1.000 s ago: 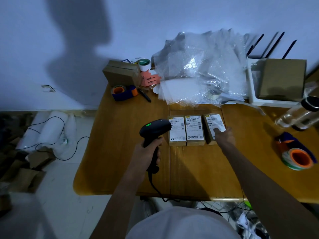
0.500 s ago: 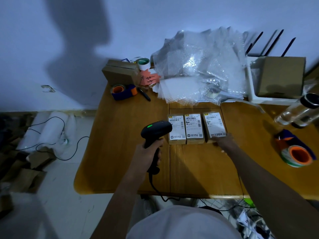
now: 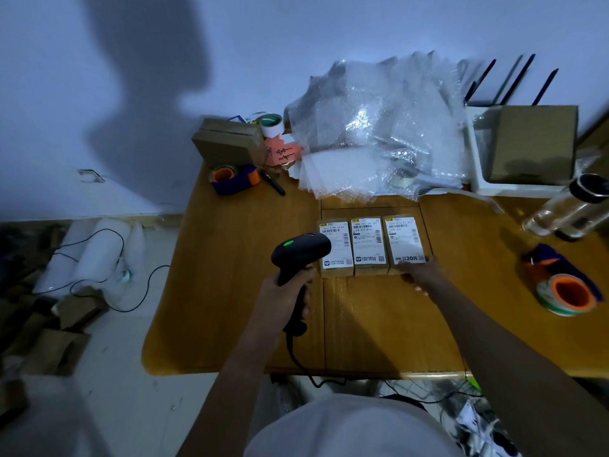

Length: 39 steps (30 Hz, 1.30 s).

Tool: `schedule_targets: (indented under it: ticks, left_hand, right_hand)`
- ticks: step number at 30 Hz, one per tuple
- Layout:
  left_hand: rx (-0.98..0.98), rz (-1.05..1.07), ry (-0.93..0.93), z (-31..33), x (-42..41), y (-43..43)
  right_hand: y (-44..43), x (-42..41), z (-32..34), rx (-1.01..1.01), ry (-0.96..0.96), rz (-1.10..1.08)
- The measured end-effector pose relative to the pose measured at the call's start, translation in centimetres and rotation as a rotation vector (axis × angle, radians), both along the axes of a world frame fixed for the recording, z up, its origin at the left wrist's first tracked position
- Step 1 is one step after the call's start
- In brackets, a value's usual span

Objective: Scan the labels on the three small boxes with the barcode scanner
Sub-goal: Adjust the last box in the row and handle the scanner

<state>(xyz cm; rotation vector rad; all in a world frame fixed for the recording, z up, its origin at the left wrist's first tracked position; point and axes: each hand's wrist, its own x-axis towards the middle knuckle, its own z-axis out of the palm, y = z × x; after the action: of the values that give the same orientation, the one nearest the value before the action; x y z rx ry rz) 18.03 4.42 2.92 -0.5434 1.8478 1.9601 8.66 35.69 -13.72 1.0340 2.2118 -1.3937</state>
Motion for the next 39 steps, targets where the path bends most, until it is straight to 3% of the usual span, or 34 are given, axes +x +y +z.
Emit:
schedule_targets:
  ticks: [3,6,10,14,17,25,34,39]
  left_hand:
    - [0.009,0.001,0.003,0.1,0.0,-0.1]
    - [0.023,0.018,-0.008,0.3,-0.1,-0.2]
    - [0.012,0.027,-0.010,0.2,-0.3,-0.1]
    - [0.014,0.031,-0.029,-0.1,-0.7,-0.1]
    - [0.046,0.075,-0.029,-0.3,-1.0,-0.4]
    - [0.164,0.217,-0.009,-1.0,-2.3,-1.4]
    - [0.305,0.277,-0.072,-2.5,-5.5,-2.8]
    - [-0.024,0.151,-0.055,-3.6,-6.6,-2.8]
  right_hand:
    - [0.0,0.2,-0.1,0.072,-0.022,-0.038]
    - [-0.8,0.7,1.3,0.366,-0.037,-0.030]
    - [-3.4,1.3,4.1,0.458,0.135,-0.007]
    - [-7.0,1.8,6.3,0.301,0.333,0.177]
    - [-10.0,2.9,8.2,0.074,0.409,0.287]
    - [-16.2,6.2,12.2,-0.443,0.259,0.646]
    - [-19.6,7.0,11.4,-0.529,0.178,0.666]
    - [-20.8,5.4,10.5,-0.483,0.174,0.488]
